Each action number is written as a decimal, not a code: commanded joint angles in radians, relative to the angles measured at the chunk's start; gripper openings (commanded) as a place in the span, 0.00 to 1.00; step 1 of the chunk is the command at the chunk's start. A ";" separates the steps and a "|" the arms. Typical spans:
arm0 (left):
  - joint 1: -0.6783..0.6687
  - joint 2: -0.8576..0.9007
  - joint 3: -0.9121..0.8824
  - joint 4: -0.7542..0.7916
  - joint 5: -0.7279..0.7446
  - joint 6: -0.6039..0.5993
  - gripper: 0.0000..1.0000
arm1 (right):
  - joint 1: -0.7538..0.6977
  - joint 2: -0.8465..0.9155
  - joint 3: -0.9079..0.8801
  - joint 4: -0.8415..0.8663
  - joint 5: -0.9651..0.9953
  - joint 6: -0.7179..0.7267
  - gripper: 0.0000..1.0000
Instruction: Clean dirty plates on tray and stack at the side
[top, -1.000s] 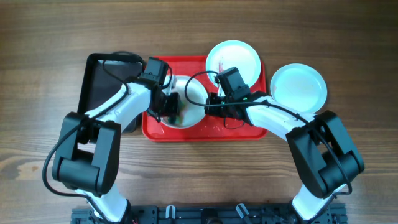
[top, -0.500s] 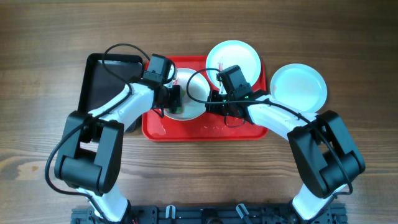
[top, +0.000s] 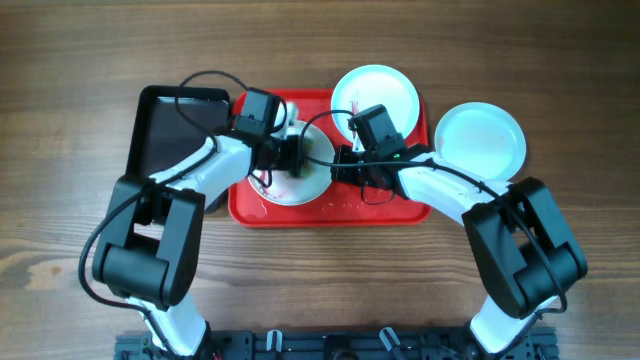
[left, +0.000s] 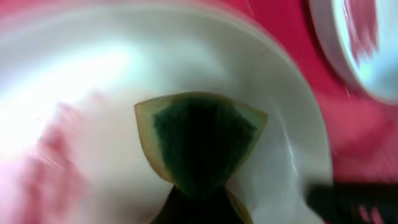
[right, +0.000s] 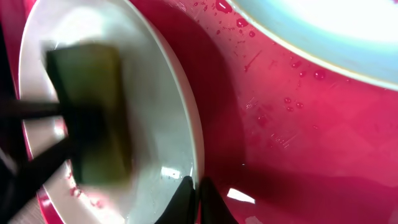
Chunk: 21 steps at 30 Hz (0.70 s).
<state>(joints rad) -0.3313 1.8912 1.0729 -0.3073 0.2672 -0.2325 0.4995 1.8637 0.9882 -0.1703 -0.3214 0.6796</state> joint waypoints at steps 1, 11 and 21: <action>0.008 0.026 -0.008 0.071 -0.311 -0.045 0.04 | 0.016 0.020 -0.001 -0.015 -0.036 -0.025 0.04; 0.008 0.026 -0.008 -0.032 -0.504 -0.159 0.04 | 0.016 0.020 -0.001 -0.014 -0.035 -0.025 0.04; 0.008 0.026 -0.008 -0.169 0.069 -0.102 0.04 | 0.016 0.020 -0.001 -0.018 -0.036 -0.025 0.04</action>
<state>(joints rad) -0.3271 1.8774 1.1007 -0.4343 -0.0029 -0.4099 0.5156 1.8637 0.9882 -0.1787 -0.3523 0.6754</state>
